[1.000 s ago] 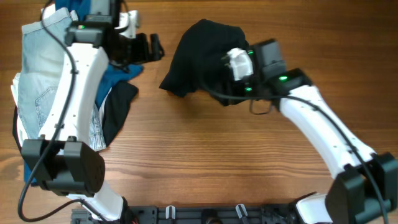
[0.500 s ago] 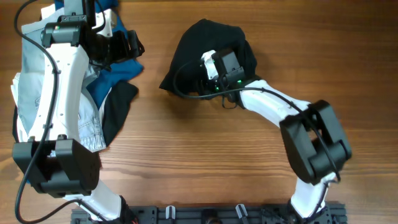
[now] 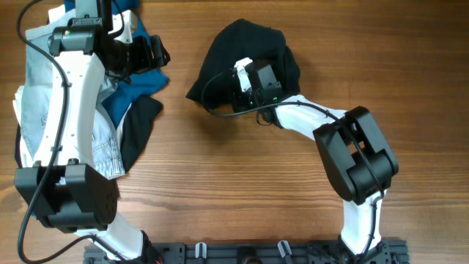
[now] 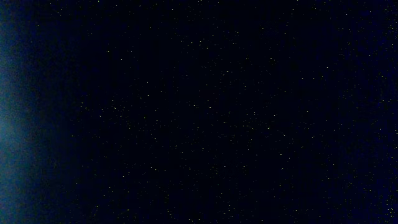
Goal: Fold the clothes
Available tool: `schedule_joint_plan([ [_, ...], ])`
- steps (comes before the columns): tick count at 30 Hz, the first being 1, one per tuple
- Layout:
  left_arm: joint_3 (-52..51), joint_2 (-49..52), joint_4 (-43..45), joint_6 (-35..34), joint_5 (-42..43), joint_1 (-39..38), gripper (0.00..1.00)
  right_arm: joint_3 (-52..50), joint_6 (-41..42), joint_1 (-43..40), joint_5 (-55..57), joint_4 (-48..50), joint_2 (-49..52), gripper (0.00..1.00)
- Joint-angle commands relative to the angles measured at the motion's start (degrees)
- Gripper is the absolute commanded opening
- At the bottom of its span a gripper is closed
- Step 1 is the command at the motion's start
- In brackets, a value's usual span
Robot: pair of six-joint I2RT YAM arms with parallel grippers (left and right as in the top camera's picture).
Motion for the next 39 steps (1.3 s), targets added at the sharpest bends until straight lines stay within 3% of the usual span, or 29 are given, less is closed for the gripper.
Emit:
schedule_joint_plan([
  [1,0.3,-0.2,0.3,1.2,-0.2,0.1,1.00,-0.7,1.1,-0.1,8.8,-3.5,6.5,0.34],
  [2,0.3,-0.2,0.3,1.2,-0.2,0.1,1.00,-0.7,2.4,-0.1,11.5,-4.2,6.7,0.25],
  [5,0.3,-0.2,0.3,1.2,-0.2,0.1,1.00,-0.7,3.3,-0.1,17.8,-5.7,6.9,0.19],
  [8,0.3,-0.2,0.3,1.2,-0.2,0.1,1.00,-0.6,4.2,-0.1,21.4,-8.1,6.9,0.04],
  [14,0.3,-0.2,0.3,1.2,-0.2,0.1,1.00,3.3,5.5,-0.2,16.5,-18.7,-0.2,0.04],
  [24,0.3,-0.2,-0.4,1.2,-0.1,0.1,1.00,28.0,4.5,-0.2,12.2,-50.5,-27.9,0.04],
  [31,0.3,-1.2,-3.9,1.6,-0.1,0.1,1.00,43.3,4.6,-0.2,5.4,-65.3,-35.1,0.04],
  [39,0.3,-7.5,-6.7,4.7,0.0,0.1,1.00,44.7,6.2,-1.2,3.8,-66.9,-34.9,0.04],
])
